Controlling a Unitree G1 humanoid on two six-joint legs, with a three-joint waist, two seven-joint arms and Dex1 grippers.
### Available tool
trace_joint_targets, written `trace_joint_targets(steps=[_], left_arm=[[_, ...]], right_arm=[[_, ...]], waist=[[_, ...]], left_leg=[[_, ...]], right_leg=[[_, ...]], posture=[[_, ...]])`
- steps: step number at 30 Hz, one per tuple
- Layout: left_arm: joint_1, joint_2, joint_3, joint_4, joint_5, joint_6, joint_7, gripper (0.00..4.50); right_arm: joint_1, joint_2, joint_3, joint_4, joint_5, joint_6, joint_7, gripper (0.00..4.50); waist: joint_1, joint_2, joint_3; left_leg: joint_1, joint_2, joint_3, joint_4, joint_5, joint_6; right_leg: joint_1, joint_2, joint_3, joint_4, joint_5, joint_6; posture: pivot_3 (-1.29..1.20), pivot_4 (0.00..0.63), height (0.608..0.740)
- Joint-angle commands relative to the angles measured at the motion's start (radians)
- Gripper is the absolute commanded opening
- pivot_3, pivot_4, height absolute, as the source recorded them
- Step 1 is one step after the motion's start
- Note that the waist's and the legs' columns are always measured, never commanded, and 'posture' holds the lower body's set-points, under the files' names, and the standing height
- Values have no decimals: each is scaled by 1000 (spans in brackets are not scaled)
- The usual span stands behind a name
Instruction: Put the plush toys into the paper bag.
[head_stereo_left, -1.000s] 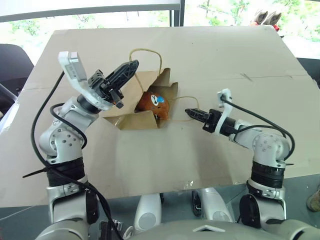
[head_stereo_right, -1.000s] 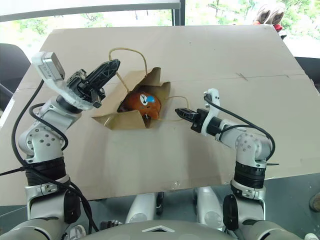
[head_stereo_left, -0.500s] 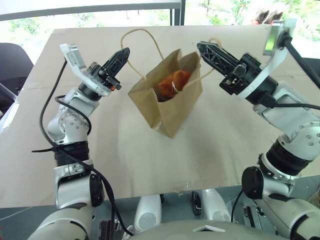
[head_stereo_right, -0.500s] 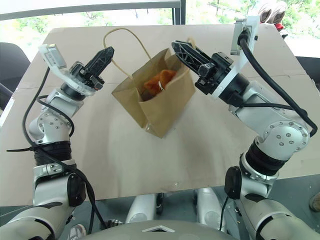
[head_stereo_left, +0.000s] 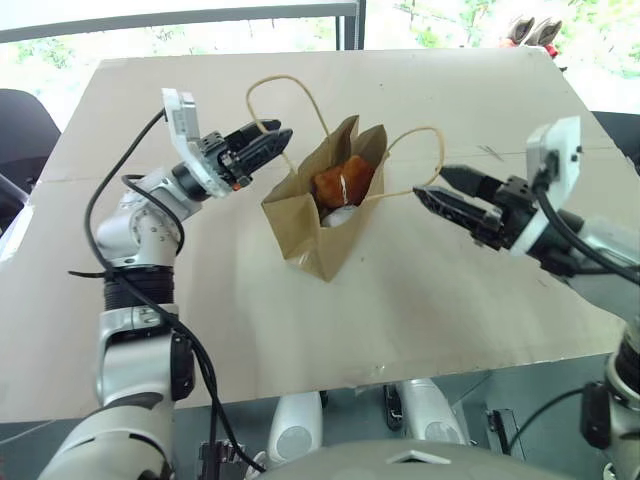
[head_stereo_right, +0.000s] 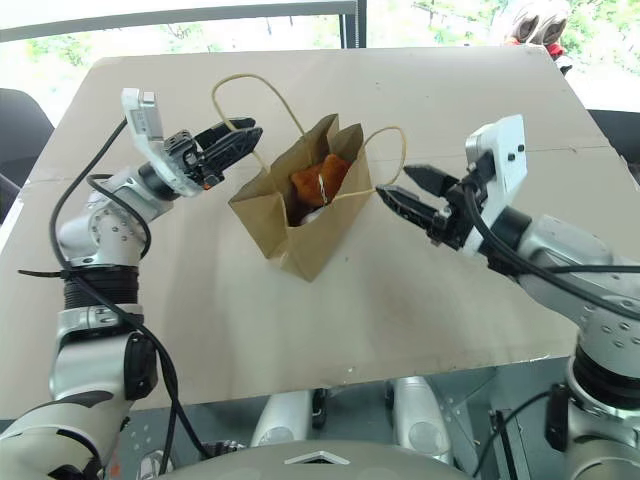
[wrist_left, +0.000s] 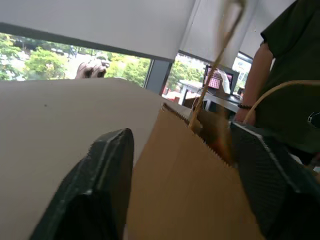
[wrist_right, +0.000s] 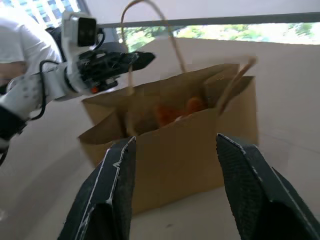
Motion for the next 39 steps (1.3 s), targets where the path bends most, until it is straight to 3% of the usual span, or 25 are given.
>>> trace_joint_targets(steps=[1,3,4,6,9,10,14,19,26,32,39], left_arm=[[86,111,45,-94,-59,84,-130,4467],[156,148,53,-134,-69,113,-152,4467],[201,163,38,-166,-51,102,-166,4490],[264,163,8,-226,-21,80,-169,4500],[308,122,-24,-297,7,59,-114,4500],[314,115,-29,-311,11,59,-107,4500],[344,64,-43,-402,16,59,-26,4500],[404,23,-47,-515,71,-7,74,4500],[460,-38,-42,-640,101,-38,228,4500],[534,-88,-76,-727,151,-77,327,4500],[552,-58,-60,-708,155,-109,306,4500]], right_arm=[[100,-118,-100,-53,86,-40,83,2401],[164,-178,-76,-72,24,-51,129,2401],[183,-190,-24,-72,-51,-71,136,2160],[181,-176,121,-53,-205,-130,148,1523],[102,-101,371,26,-434,-240,174,107],[82,-84,421,48,-486,-266,186,42],[-39,50,618,250,-710,-428,239,42],[-165,225,733,481,-847,-576,324,42],[-182,362,711,602,-890,-653,404,42],[-178,413,695,639,-912,-674,454,42],[-174,429,683,643,-933,-670,477,42]], waist=[[0,0,0],[-1,0,0],[0,0,0],[0,0,0],[5,0,0],[5,0,0],[3,-1,0],[2,-2,0],[6,-1,0],[4,-1,0],[3,-1,0]], left_leg=[[0,0,1,0,0,0],[0,0,2,0,0,0],[1,0,3,0,0,0],[2,0,2,1,0,0],[2,0,2,2,0,0],[1,0,2,3,0,0],[0,0,3,4,0,0],[-1,0,3,2,0,0],[0,1,3,2,0,0],[1,1,3,3,0,0],[2,1,3,3,0,0]], right_leg=[[0,-1,0,-1,-1,-2],[0,-1,1,-1,-2,-4],[0,-2,2,-1,-2,-4],[1,-2,1,-1,-2,-4],[1,-2,1,-1,-2,-4],[0,-2,1,-1,-2,-4],[0,-3,2,-1,-2,-5],[-1,0,2,0,-1,-3],[-1,1,3,1,1,-1],[0,0,3,2,1,-1],[0,1,3,3,0,-2]], posture=[[0,150,740],[0,150,740],[0,150,740],[0,150,740],[0,150,740],[0,150,740],[0,150,740],[0,150,740],[0,150,740],[0,150,740],[0,150,740]])
